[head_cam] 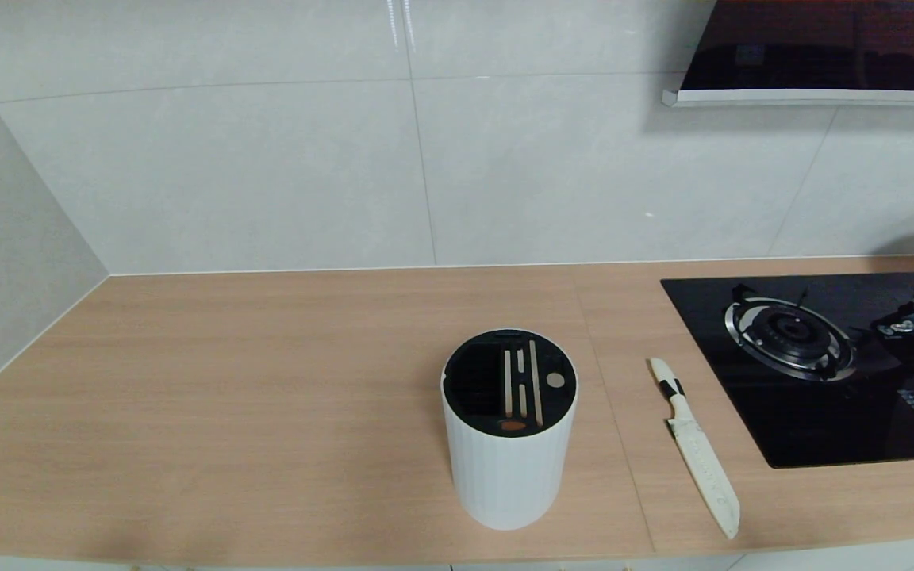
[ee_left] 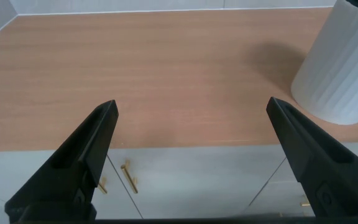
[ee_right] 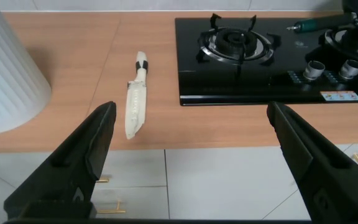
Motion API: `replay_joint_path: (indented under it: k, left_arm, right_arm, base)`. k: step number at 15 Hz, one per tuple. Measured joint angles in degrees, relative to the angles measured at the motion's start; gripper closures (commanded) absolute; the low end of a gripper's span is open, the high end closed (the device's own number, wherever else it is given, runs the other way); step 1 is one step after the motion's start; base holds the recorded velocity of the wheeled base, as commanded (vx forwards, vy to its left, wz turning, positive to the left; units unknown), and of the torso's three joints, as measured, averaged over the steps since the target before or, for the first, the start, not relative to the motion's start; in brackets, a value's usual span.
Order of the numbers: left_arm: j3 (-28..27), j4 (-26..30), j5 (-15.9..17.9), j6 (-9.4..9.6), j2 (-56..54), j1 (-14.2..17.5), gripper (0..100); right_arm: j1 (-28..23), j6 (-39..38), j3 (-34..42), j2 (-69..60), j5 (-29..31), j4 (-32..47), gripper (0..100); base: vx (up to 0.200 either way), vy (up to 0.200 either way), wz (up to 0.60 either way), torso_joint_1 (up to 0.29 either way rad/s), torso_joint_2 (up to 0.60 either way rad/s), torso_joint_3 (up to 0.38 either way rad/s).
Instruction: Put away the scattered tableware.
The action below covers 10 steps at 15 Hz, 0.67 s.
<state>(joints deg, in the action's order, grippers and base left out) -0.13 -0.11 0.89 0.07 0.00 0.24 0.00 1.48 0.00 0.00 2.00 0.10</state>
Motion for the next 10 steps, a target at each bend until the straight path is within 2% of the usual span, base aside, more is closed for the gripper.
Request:
replay_joint_path:
  k: [4, 6, 10]
  left_arm:
    - [0.0, 0.0, 0.0, 0.02, 0.0, 0.0, 0]
    - [0.0, 0.0, 0.0, 0.00, 0.0, 0.0, 0]
    - [0.0, 0.0, 0.0, 0.02, 0.0, 0.0, 0]
  right_arm:
    - [0.0, 0.0, -0.5, 0.0, -0.3, -0.1, 0]
    - [0.2, -0.1, -5.1, 1.4, -2.3, 0.6, 0]
    - [1.2, 0.0, -9.5, 13.5, -8.4, 2.6, 0]
  base:
    - [0.000, 0.000, 0.00, 0.000, 0.00, 0.000]
    - [0.000, 0.000, 0.00, 0.000, 0.00, 0.000]
    - [0.000, 0.000, 0.00, 0.000, 0.00, 0.000]
